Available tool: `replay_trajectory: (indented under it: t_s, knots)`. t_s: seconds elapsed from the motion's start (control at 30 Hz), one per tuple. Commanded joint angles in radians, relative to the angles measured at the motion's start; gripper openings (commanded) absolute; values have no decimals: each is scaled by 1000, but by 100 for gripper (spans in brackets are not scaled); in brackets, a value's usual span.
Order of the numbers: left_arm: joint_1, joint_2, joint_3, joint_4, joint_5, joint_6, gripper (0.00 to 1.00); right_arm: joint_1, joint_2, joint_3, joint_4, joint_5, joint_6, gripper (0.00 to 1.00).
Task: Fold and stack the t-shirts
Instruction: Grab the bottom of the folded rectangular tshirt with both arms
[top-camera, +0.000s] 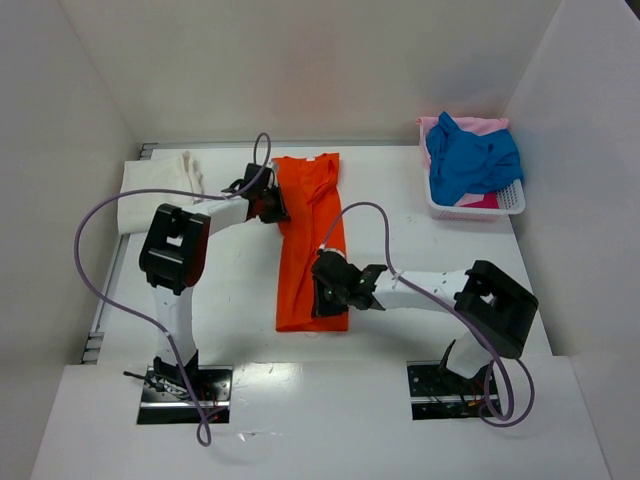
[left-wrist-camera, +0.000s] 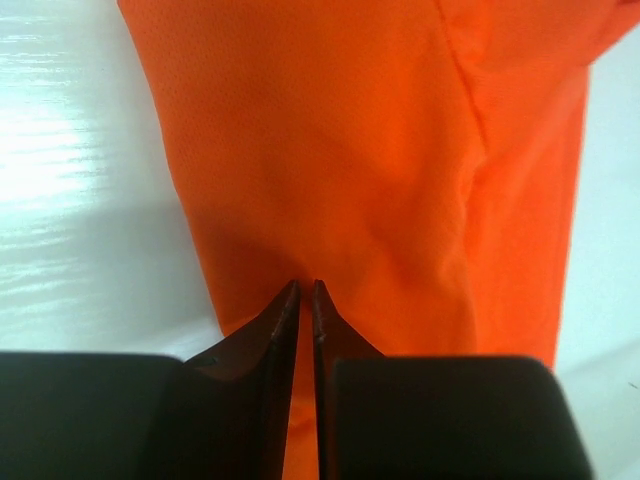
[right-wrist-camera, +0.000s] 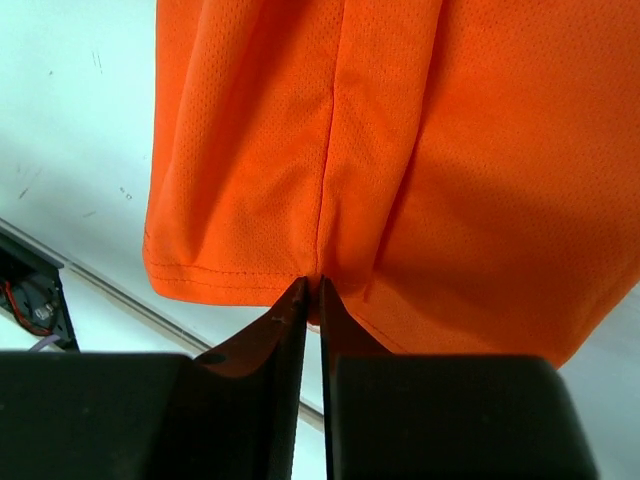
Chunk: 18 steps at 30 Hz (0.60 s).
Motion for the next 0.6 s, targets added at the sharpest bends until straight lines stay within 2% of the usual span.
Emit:
replay_trajectory:
  t_s: [0.0,0.1,0.57]
  knots:
    - [2,38,48,-27,-16,40,16,16,-3,4,19,29,18,5]
    - [2,67,77,-37,-16,49,15,21,-28,-20,10,29,40,0]
    - [11,98,129,-79,-43,77,15,35,-224,-135,-70,68,130,0]
